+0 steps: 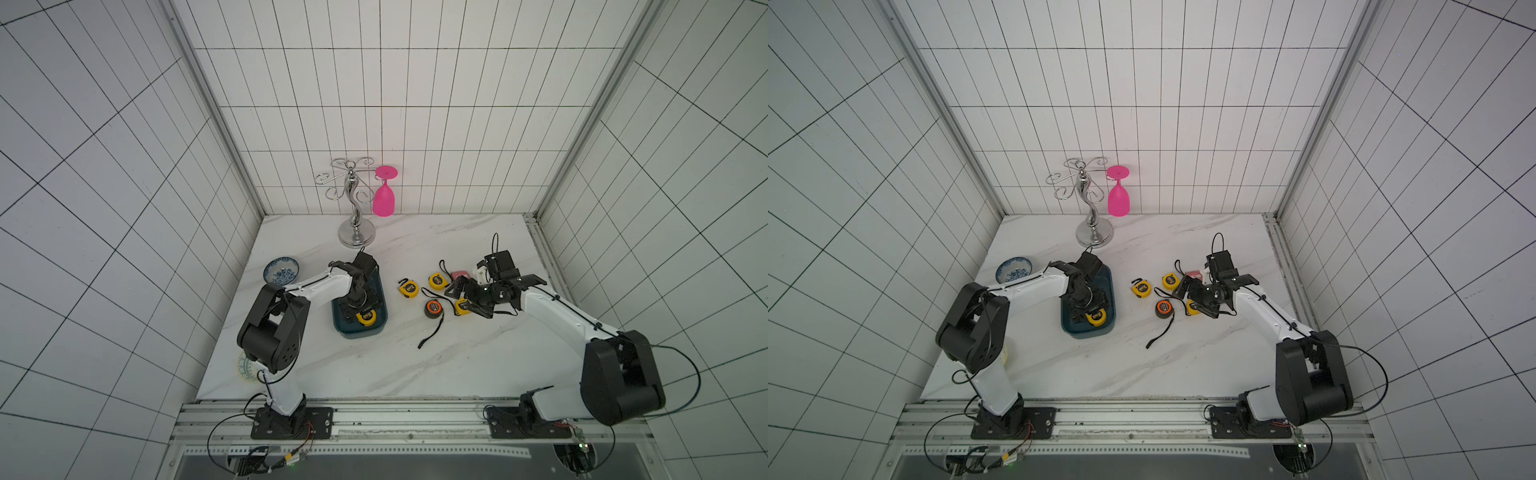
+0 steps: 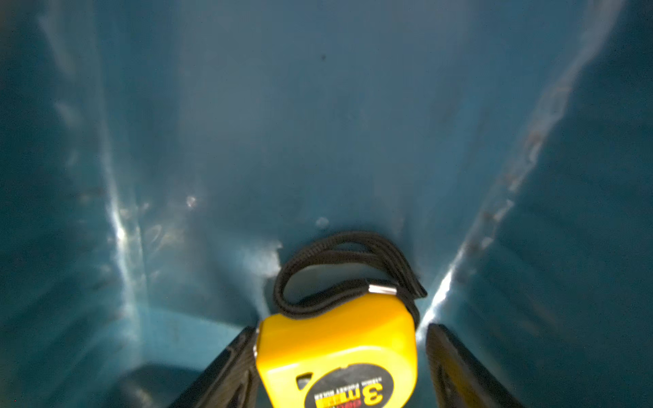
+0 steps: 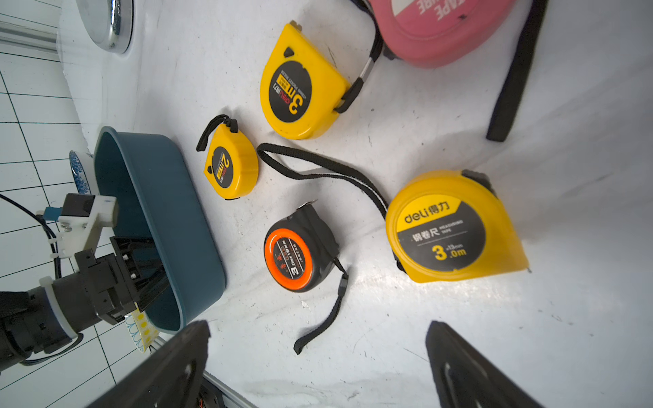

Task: Take the tape measure out of the storage box
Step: Pick up the tape measure from the storage box, then place the tape measure at the center of the board.

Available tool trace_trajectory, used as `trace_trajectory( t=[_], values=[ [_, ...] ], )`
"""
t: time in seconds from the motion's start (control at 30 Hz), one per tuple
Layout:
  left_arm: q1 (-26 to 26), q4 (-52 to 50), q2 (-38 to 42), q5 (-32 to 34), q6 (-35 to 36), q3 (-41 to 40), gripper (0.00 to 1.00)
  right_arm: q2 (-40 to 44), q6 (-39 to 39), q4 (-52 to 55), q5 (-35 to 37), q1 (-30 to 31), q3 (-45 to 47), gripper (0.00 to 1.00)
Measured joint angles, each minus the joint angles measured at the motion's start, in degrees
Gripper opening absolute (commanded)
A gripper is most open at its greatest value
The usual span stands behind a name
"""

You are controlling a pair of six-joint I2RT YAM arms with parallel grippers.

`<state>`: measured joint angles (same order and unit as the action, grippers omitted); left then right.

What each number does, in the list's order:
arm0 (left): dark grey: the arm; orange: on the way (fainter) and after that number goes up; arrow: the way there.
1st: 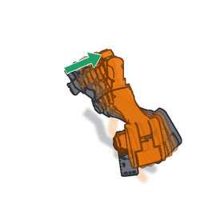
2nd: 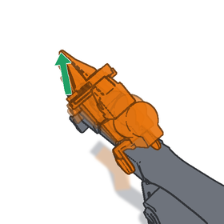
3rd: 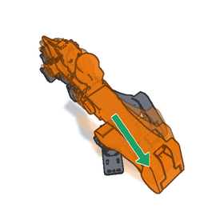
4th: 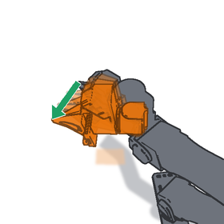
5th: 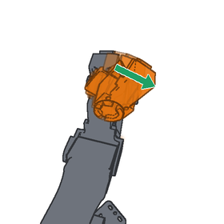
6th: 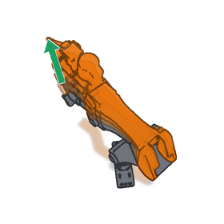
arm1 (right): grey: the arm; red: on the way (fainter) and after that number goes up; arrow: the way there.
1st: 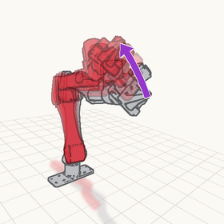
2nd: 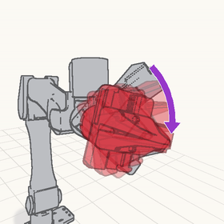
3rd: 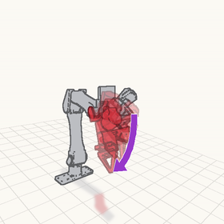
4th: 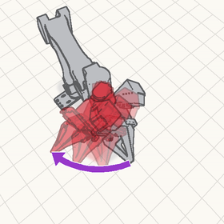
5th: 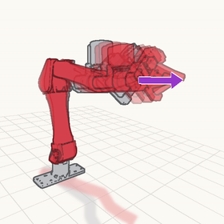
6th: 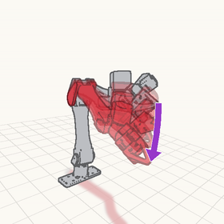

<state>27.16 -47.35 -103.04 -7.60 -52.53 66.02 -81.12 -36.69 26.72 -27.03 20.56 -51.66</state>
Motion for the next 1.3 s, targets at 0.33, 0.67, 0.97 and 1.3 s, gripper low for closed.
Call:
trace_trajectory(
  t=[0.33, 0.67, 0.97, 1.3],
  values=[
    [0.15, -0.26, -1.11, 0.26, 1.31, 0.39, 0.38, 0.00, 0.02, -0.72, -0.59, -0.35, 0.00, 1.00],
    [0.33, -1.42, -1.18, 1.01, 2.21, 1.14, 0.00, 0.00, 0.00, -1.33, -0.96, -0.35, 0.02, 1.00],
    [-0.57, -5.79, 4.76, 1.81, 2.10, 4.07, 0.00, 0.57, -0.04, -3.21, -1.20, 1.70, 0.11, 1.00],
    [-0.81, -8.66, 11.69, -1.36, -0.48, 11.89, 0.00, 1.01, -0.61, -7.45, -1.20, 8.83, 0.09, 0.99]
  ],
)
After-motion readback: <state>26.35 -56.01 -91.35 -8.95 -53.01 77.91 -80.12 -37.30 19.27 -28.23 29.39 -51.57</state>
